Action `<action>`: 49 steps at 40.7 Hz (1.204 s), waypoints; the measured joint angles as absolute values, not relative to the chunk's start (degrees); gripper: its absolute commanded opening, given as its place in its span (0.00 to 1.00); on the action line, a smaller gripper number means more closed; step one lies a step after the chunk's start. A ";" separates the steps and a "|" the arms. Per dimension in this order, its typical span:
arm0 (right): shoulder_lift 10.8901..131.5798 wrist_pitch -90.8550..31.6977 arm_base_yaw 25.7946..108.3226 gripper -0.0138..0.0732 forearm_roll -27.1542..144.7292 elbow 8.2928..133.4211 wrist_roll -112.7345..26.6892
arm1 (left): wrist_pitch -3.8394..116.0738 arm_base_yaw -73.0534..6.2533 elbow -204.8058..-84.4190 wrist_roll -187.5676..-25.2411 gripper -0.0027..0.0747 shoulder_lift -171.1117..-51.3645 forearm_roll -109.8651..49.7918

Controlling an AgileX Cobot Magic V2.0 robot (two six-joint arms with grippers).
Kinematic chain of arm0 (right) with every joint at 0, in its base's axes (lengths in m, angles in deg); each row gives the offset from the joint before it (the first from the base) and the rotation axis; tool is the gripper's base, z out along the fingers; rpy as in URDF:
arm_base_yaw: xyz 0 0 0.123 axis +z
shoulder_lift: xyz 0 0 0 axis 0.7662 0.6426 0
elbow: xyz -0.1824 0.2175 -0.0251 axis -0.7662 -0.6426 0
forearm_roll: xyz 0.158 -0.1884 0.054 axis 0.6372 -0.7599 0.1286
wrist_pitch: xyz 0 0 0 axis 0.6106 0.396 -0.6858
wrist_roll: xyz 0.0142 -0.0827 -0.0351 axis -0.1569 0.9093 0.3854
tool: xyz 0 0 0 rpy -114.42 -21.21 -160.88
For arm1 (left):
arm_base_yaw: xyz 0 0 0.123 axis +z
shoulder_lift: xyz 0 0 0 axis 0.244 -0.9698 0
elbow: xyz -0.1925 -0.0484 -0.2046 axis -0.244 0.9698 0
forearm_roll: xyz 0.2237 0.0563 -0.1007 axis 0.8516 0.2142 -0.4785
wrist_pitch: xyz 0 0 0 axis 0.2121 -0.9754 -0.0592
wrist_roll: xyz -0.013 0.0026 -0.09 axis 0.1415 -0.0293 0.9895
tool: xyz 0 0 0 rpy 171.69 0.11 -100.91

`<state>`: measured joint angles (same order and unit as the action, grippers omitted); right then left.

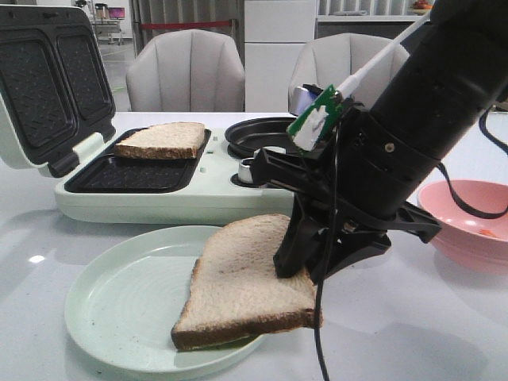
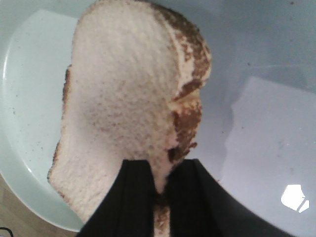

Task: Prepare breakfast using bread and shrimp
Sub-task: 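Reach the right gripper to the remaining bread slice and grasp it, then carry the slice over and stack it on the first slice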

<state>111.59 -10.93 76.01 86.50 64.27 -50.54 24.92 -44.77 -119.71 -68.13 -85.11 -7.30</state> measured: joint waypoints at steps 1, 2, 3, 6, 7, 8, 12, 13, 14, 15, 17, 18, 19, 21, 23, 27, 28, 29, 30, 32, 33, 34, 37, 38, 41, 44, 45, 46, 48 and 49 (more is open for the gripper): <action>111.33 -10.66 76.01 0.21 86.50 64.27 -50.54 | 24.92 -44.77 -119.71 -68.13 0.69 -85.11 -7.30; 110.98 -10.50 76.01 0.21 86.50 64.27 -50.54 | 24.92 -44.77 -119.71 -68.13 0.69 -85.11 -7.30; 110.43 -10.17 76.01 0.21 86.50 64.27 -50.54 | 24.92 -44.77 -119.71 -68.13 0.69 -85.11 -7.30; 108.48 -8.92 76.01 0.21 86.39 64.27 -50.54 | 24.92 -44.77 -119.71 -68.13 0.69 -85.11 -7.30; 107.50 -8.53 76.01 0.21 86.39 64.27 -50.54 | 24.92 -44.77 -119.71 -68.13 0.69 -85.11 -7.30; 106.71 -8.21 76.01 0.21 86.28 64.27 -50.54 | 24.92 -44.77 -119.71 -68.13 0.69 -85.11 -7.30; 102.58 -6.85 76.01 0.21 86.05 64.37 -50.54 | 24.92 -44.77 -119.71 -68.13 0.69 -85.11 -7.30; 101.41 -6.47 76.01 0.21 85.95 64.68 -50.54 | 24.92 -44.77 -119.71 -68.13 0.69 -85.11 -7.30; 100.58 -6.17 76.01 0.21 85.84 64.96 -50.54 | 24.92 -44.77 -119.71 -68.13 0.69 -85.11 -7.30; 99.83 -6.01 76.01 0.21 85.84 65.28 -50.54 | 24.92 -44.77 -119.71 -68.13 0.69 -85.11 -7.30; 98.24 -5.58 76.11 0.21 85.84 66.39 -50.54 | 24.92 -44.77 -119.71 -68.13 0.69 -85.11 -7.30; 97.51 -5.46 76.26 0.21 85.84 66.91 -50.54 | 24.92 -44.77 -119.71 -68.13 0.69 -85.11 -7.30; 97.12 -5.43 76.54 0.21 85.84 67.69 -50.54 | 24.92 -44.77 -119.71 -68.13 0.69 -85.11 -7.30; 96.63 -5.43 76.83 0.21 85.97 68.99 -50.54 | 24.92 -44.77 -119.71 -68.13 0.69 -85.11 -7.30; 96.63 -6.01 77.49 0.21 86.38 70.51 -50.54 | 24.92 -44.77 -119.71 -68.13 0.69 -85.11 -7.30; 97.98 -8.66 78.94 0.21 87.81 73.83 -50.54 | 24.92 -44.77 -119.71 -68.13 0.69 -85.11 -7.30; 98.71 -9.69 79.28 0.21 88.19 74.56 -50.54 | 24.92 -44.77 -119.71 -68.13 0.69 -85.11 -7.30; 99.33 -10.52 79.64 0.21 88.46 75.30 -50.54 | 24.92 -44.77 -119.71 -68.13 0.69 -85.11 -7.30; 100.01 -11.33 79.93 0.21 88.59 76.33 -50.54 | 24.92 -44.77 -119.71 -68.13 0.69 -85.11 -7.30; 101.85 -13.13 80.48 0.21 88.88 78.23 -50.54 | 24.92 -44.77 -119.71 -68.13 0.69 -85.11 -7.30; 103.03 -14.05 80.59 0.21 89.11 79.07 -50.54 | 24.92 -44.77 -119.71 -68.13 0.69 -85.11 -7.30; 104.26 -14.82 80.70 0.21 89.24 80.22 -50.54 | 24.92 -44.77 -119.71 -68.13 0.69 -85.11 -7.30; 107.71 -16.16 80.84 0.21 89.39 83.85 -50.54 | 24.92 -44.77 -119.71 -68.13 0.69 -85.11 -7.30; 109.21 -16.44 80.94 0.21 89.39 84.91 -50.54 | 24.92 -44.77 -119.71 -68.13 0.69 -85.11 -7.30; 113.07 -16.82 80.93 0.21 89.46 88.64 -50.54 | 24.92 -44.77 -119.71 -68.13 0.69 -85.11 -7.30; 117.30 -17.07 80.93 0.21 89.46 92.69 -50.54 | 24.92 -44.77 -119.71 -68.13 0.69 -85.11 -7.30; 118.44 -17.16 80.93 0.21 89.46 93.76 -50.54 | 24.92 -44.77 -119.71 -68.13 0.69 -85.11 -7.30; 119.89 -17.21 80.93 0.21 89.46 95.09 -50.54 | 24.92 -44.77 -119.71 -68.13 0.69 -85.11 -7.30; 122.29 -17.30 80.93 0.21 89.46 97.27 -50.54 | 24.92 -44.77 -119.71 -68.13 0.69 -85.11 -7.30; 123.28 -17.30 80.93 0.21 89.46 98.44 -50.54 | 24.92 -44.77 -119.71 -68.13 0.69 -85.11 -7.30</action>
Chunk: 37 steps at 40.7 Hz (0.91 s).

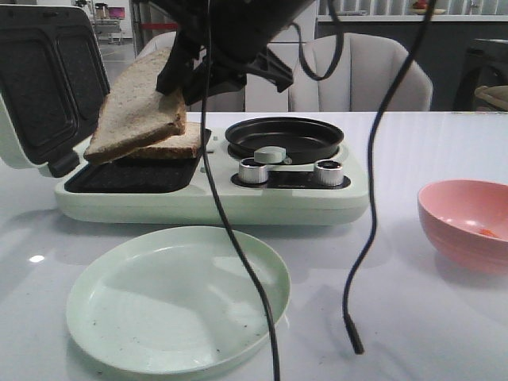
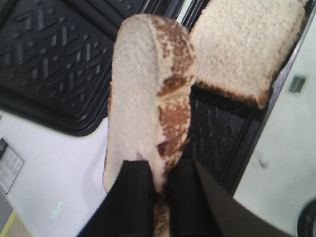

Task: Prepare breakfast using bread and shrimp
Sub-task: 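Carry the slice over and stack it on the first slice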

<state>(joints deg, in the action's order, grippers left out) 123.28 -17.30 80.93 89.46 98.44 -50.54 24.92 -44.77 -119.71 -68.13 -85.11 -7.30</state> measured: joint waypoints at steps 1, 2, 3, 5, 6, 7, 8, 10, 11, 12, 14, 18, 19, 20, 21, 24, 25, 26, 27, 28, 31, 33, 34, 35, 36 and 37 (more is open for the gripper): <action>124.54 -17.30 80.93 0.21 89.46 99.27 -50.54 | 24.92 -44.77 -119.71 -68.13 0.69 -85.11 -7.30; 125.74 -17.42 80.93 0.21 89.46 100.33 -50.54 | 24.92 -44.77 -119.71 -68.13 0.69 -85.11 -7.30; 126.59 -17.42 80.93 0.21 89.46 101.06 -50.54 | 24.92 -44.77 -119.71 -68.13 0.69 -85.11 -7.30; 128.42 -17.50 80.93 0.23 89.46 102.82 -50.54 | 24.92 -44.77 -119.71 -68.13 0.69 -85.11 -7.30; 129.36 -17.50 80.93 0.25 89.46 103.41 -50.54 | 24.92 -44.77 -119.71 -68.13 0.69 -85.11 -7.30; 130.01 -17.50 80.93 0.28 89.46 104.09 -50.54 | 24.92 -44.77 -119.71 -68.13 0.69 -85.11 -7.30; 130.76 -17.50 80.93 0.33 89.46 104.47 -50.54 | 24.92 -44.77 -119.71 -68.13 0.69 -85.11 -7.30; 131.84 -17.50 80.93 0.42 89.46 105.00 -50.54 | 24.92 -44.77 -119.71 -68.13 0.69 -85.11 -7.30; 132.06 -17.50 80.93 0.47 89.46 105.12 -50.54 | 24.92 -44.77 -119.71 -68.13 0.69 -85.11 -7.30; 132.38 -17.50 80.93 0.53 89.46 105.12 -50.54 | 24.92 -44.77 -119.71 -68.13 0.69 -85.11 -7.30; 132.82 -17.50 80.93 0.65 89.46 105.16 -50.54 | 24.92 -44.77 -119.71 -68.13 0.69 -85.11 -7.30; 133.35 -17.54 80.93 0.82 89.46 105.30 -50.54 | 24.92 -44.77 -119.71 -68.13 0.69 -85.11 -7.30; 133.43 -17.54 80.93 0.84 89.52 105.30 -50.54 | 24.92 -44.77 -119.71 -68.13 0.69 -85.11 -7.30; 133.49 -17.54 80.93 0.85 89.52 105.39 -50.54 | 24.92 -44.77 -119.71 -68.13 0.69 -85.11 -7.30; 133.59 -17.54 80.93 0.85 89.52 105.39 -50.54 | 24.92 -44.77 -119.71 -68.13 0.69 -85.11 -7.30; 133.57 -17.54 80.73 0.85 89.63 105.39 -50.54 | 24.92 -44.77 -119.71 -68.13 0.69 -85.11 -7.30; 133.57 -17.42 80.64 0.84 89.59 105.39 -50.54 | 24.92 -44.77 -119.71 -68.13 0.69 -85.11 -7.30; 133.57 -17.32 80.49 0.84 89.59 105.43 -50.54 | 24.92 -44.77 -119.71 -68.13 0.69 -85.11 -7.30; 133.57 -17.32 80.38 0.83 89.59 105.52 -50.54 | 24.92 -44.77 -119.71 -68.13 0.69 -85.11 -7.30; 133.57 -17.06 80.23 0.83 89.67 105.52 -50.54 | 24.92 -44.77 -119.71 -68.13 0.69 -85.11 -7.30; 133.19 -15.77 79.70 0.81 89.67 105.52 -50.54 | 24.92 -44.77 -119.71 -68.13 0.69 -85.11 -7.30; 132.51 -14.43 79.24 0.79 89.54 105.52 -50.54 | 24.92 -44.77 -119.71 -68.13 0.69 -85.11 -7.30; 131.92 -13.75 79.11 0.78 89.29 105.52 -50.54 | 24.92 -44.77 -119.71 -68.13 0.69 -85.11 -7.30; 131.42 -12.87 78.97 0.77 89.02 105.52 -50.54 | 24.92 -44.77 -119.71 -68.13 0.69 -85.11 -7.30; 130.71 -11.94 78.85 0.76 88.32 105.52 -50.54 | 24.92 -44.77 -119.71 -68.13 0.69 -85.11 -7.30; 130.13 -11.19 78.74 0.75 87.80 105.52 -50.54 | 24.92 -44.77 -119.71 -68.13 0.69 -85.11 -7.30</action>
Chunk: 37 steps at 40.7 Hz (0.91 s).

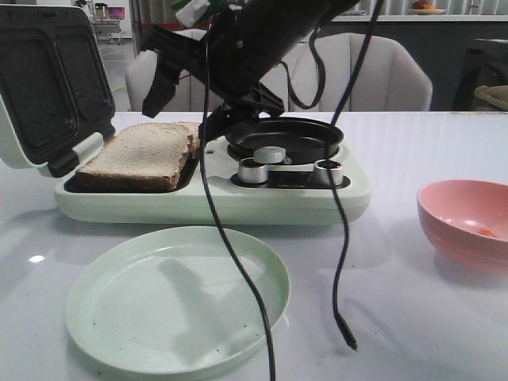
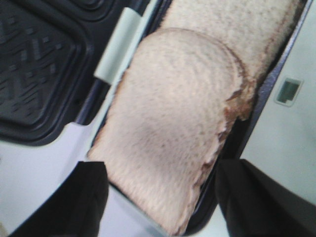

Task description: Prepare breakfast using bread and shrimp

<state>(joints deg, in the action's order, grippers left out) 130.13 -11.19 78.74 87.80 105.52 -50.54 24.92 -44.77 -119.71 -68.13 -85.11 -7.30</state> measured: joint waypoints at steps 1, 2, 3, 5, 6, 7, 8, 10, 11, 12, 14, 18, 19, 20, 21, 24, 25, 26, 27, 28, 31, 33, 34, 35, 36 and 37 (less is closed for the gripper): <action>129.25 -10.17 78.74 0.75 86.92 105.52 -50.54 | 24.92 -44.77 -119.71 -68.13 0.69 -85.11 -7.30; 128.58 -9.44 78.64 0.74 86.21 105.52 -50.54 | 24.92 -44.77 -119.71 -68.13 0.69 -85.11 -7.30; 127.59 -8.49 78.64 0.74 85.08 105.52 -50.54 | 24.92 -44.77 -119.71 -68.13 0.69 -85.11 -7.30; 125.72 -6.56 78.64 0.73 82.68 105.52 -50.54 | 24.92 -44.77 -119.71 -68.13 0.69 -85.11 -7.30; 124.59 -5.31 78.64 0.73 81.07 105.52 -50.54 | 24.92 -44.77 -119.71 -68.13 0.69 -85.11 -7.30; 123.75 -4.34 78.64 0.73 79.76 105.52 -50.69 | 24.92 -44.77 -119.71 -68.13 0.69 -85.11 -7.30; 122.22 -2.99 78.64 0.73 77.35 105.52 -50.98 | 24.92 -44.77 -119.71 -68.13 0.69 -85.11 -7.30; 119.91 -0.65 78.64 0.73 73.40 105.52 -52.09 | 24.92 -44.77 -119.71 -68.13 0.69 -85.11 -7.30; 118.84 0.52 78.64 0.73 71.56 105.37 -52.80 | 24.92 -44.77 -119.71 -68.13 0.69 -85.11 -7.30; 117.31 1.41 78.64 0.73 68.99 104.99 -53.74 | 24.92 -44.77 -119.71 -68.13 0.69 -85.11 -7.30; 114.31 2.73 78.64 0.73 64.47 103.90 -55.79 | 24.92 -44.77 -119.71 -68.13 0.69 -85.11 -7.30; 107.54 3.99 78.64 0.73 56.32 99.84 -59.74 | 24.92 -44.77 -119.71 -68.13 0.69 -85.11 -7.30; 105.43 4.11 78.64 0.73 54.47 98.29 -60.70 | 24.92 -44.77 -119.71 -68.13 0.69 -85.11 -7.30; 103.81 4.11 78.64 0.73 53.25 96.58 -61.21 | 24.92 -44.77 -119.71 -68.13 0.69 -85.11 -7.30; 101.60 4.20 78.64 0.73 51.83 95.23 -61.72 | 24.92 -44.77 -119.71 -68.13 0.69 -85.11 -7.30; 95.43 4.34 78.64 0.73 49.32 89.53 -62.54 | 24.92 -44.77 -119.71 -68.13 0.69 -85.11 -7.30; 92.60 4.46 78.64 0.73 48.67 87.57 -62.81 | 24.92 -44.77 -119.71 -68.13 0.69 -85.11 -7.30; 90.91 4.58 78.64 0.73 48.41 86.10 -62.94 | 24.92 -44.77 -119.71 -68.13 0.69 -85.11 -7.30; 88.70 4.58 78.64 0.73 48.09 84.17 -62.96 | 24.92 -44.77 -119.71 -68.13 0.69 -85.11 -7.30; 87.03 4.58 78.64 0.73 47.85 82.25 -62.96 | 24.92 -44.77 -119.71 -68.13 0.69 -85.11 -7.30; 81.70 4.67 78.64 0.73 47.38 77.64 -63.06 | 24.92 -44.77 -119.71 -68.13 0.69 -85.11 -7.30; 77.65 4.67 78.64 0.73 47.25 74.57 -63.06 | 24.92 -44.77 -119.71 -68.13 0.69 -85.11 -7.30; 76.17 4.67 78.64 0.73 47.16 73.32 -63.06 | 24.92 -44.77 -119.71 -68.13 0.69 -85.11 -7.30; 74.28 4.67 78.64 0.73 47.12 71.65 -63.06 | 24.92 -44.77 -119.71 -68.13 0.69 -85.11 -7.30; 72.89 4.67 78.64 0.73 47.01 70.44 -63.06 | 24.92 -44.77 -119.71 -68.13 0.69 -85.11 -7.30; 71.52 4.67 78.64 0.73 47.03 69.27 -63.06 | 24.92 -44.77 -119.71 -68.13 0.69 -85.11 -7.30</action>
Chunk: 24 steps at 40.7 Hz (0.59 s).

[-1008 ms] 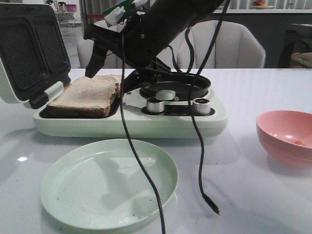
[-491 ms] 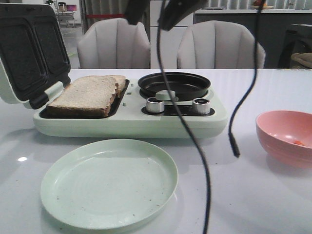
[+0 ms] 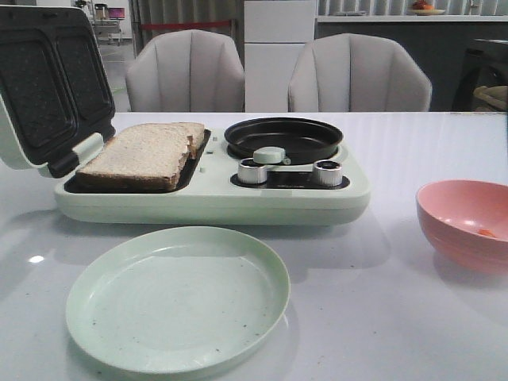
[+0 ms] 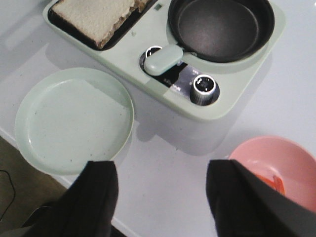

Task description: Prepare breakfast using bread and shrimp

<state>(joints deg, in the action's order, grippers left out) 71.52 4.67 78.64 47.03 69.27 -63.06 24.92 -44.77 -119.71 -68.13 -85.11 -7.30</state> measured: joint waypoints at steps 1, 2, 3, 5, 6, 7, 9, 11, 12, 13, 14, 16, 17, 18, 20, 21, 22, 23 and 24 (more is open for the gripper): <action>69.71 4.67 78.64 0.73 47.03 67.71 -63.06 | 24.92 -44.77 -119.71 -68.13 0.69 -85.11 -7.30; 68.39 4.67 78.64 0.73 47.03 66.57 -63.09 | 24.92 -44.77 -119.71 -68.13 0.69 -85.11 -7.30; 66.69 4.67 78.64 0.73 46.99 65.10 -63.09 | 24.92 -44.77 -119.71 -68.13 0.69 -85.11 -7.30; 63.88 4.67 78.64 0.73 46.89 62.63 -63.09 | 24.92 -44.77 -119.71 -68.13 0.69 -85.11 -7.30; 62.74 4.67 78.64 0.73 46.89 61.62 -63.09 | 24.92 -44.77 -119.71 -68.13 0.69 -85.11 -7.30; 61.61 4.67 78.64 0.73 46.89 60.35 -63.18 | 24.92 -44.77 -119.71 -68.13 0.69 -85.11 -7.30; 58.78 4.67 78.64 0.73 46.89 58.33 -63.18 | 24.92 -44.77 -119.71 -68.13 0.69 -85.11 -7.30; 56.50 4.67 78.64 0.73 46.89 56.55 -63.18 | 24.92 -44.77 -119.71 -68.13 0.69 -85.11 -7.30; 55.56 4.67 78.64 0.73 46.89 55.88 -63.18 | 24.92 -44.77 -119.71 -68.13 0.69 -85.11 -7.30; 54.40 4.67 78.64 0.73 46.89 55.06 -63.18 | 24.92 -44.77 -119.71 -68.13 0.69 -85.11 -7.30; 53.57 4.67 78.64 0.73 46.89 54.30 -63.18 | 24.92 -44.77 -119.71 -68.13 0.69 -85.11 -7.30; 51.48 4.67 78.64 0.73 46.89 53.20 -63.18 | 24.92 -44.77 -119.71 -68.13 0.69 -85.11 -7.30; 50.87 4.67 78.64 0.73 46.89 52.84 -63.18 | 24.92 -44.77 -119.71 -68.13 0.69 -85.11 -7.30; 50.35 4.67 78.64 0.73 46.89 52.55 -63.18 | 24.92 -44.77 -119.71 -68.13 0.69 -85.11 -7.30; 49.38 4.67 78.64 0.73 46.76 52.16 -63.18 | 24.92 -44.77 -119.71 -68.13 0.69 -85.11 -7.30; 49.23 4.67 78.64 0.73 46.76 52.03 -63.18 | 24.92 -44.77 -119.71 -68.13 0.69 -85.11 -7.30; 48.96 4.67 78.64 0.73 46.76 52.03 -63.18 | 24.92 -44.77 -119.71 -68.13 0.69 -85.11 -7.30; 48.86 4.55 78.64 0.73 46.76 51.92 -63.18 | 24.92 -44.77 -119.71 -68.13 0.69 -85.11 -7.30; 48.86 4.55 78.64 0.73 46.76 51.92 -63.18 | 24.92 -44.77 -119.71 -68.13 0.69 -85.11 -7.30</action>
<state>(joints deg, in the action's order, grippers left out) 48.86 4.55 78.64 46.76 51.92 -63.18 24.92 -44.77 -119.71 -68.13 -85.11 -7.30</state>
